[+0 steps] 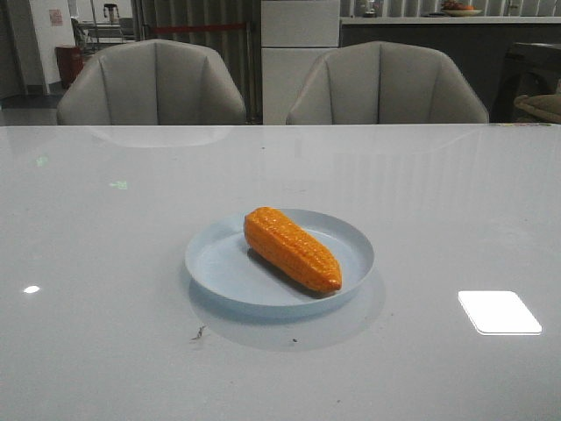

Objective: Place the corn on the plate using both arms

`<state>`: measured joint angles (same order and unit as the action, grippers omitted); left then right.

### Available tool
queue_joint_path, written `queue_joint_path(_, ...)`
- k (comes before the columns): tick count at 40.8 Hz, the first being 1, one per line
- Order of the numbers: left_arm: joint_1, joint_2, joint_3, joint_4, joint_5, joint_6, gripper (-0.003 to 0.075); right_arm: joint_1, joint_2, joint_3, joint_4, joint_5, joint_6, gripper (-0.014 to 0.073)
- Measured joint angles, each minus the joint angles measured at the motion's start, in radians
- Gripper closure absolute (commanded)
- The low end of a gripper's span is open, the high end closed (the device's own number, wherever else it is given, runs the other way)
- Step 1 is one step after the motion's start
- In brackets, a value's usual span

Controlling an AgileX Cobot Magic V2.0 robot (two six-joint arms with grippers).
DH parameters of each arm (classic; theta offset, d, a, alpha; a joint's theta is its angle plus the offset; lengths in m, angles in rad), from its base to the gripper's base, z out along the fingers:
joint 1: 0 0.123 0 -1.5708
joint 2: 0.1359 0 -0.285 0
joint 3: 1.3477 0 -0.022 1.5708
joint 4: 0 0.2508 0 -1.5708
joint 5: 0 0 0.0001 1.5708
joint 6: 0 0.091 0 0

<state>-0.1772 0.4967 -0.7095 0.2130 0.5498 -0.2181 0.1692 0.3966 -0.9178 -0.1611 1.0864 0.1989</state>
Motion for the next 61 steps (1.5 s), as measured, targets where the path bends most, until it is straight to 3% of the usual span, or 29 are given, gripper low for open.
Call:
queue_joint_path(7, 0.000, -0.117, 0.156, -0.038, -0.170, 0.038, 0.0629, 0.000, 0.000, 0.000, 0.000, 0.000, 0.000, 0.0022)
queue_joint_path(16, 0.044, -0.259, 0.326, -0.162, -0.303, 0.341, 0.0629, 0.000, 0.000, 0.000, 0.000, 0.000, 0.000, 0.0022)
queue_joint_path(30, 0.139, -0.500, 0.597, -0.178, -0.459, 0.376, 0.0629, 0.000, 0.000, 0.000, 0.000, 0.000, 0.000, 0.0022)
queue_joint_path(39, 0.141, -0.502, 0.716, -0.213, -0.493, 0.378, 0.0629, 0.000, 0.000, 0.000, 0.000, 0.000, 0.000, 0.0022)
queue_joint_path(61, 0.141, -0.502, 0.716, -0.242, -0.436, 0.378, 0.0634, 0.000, 0.000, 0.000, 0.000, 0.000, 0.000, 0.0022)
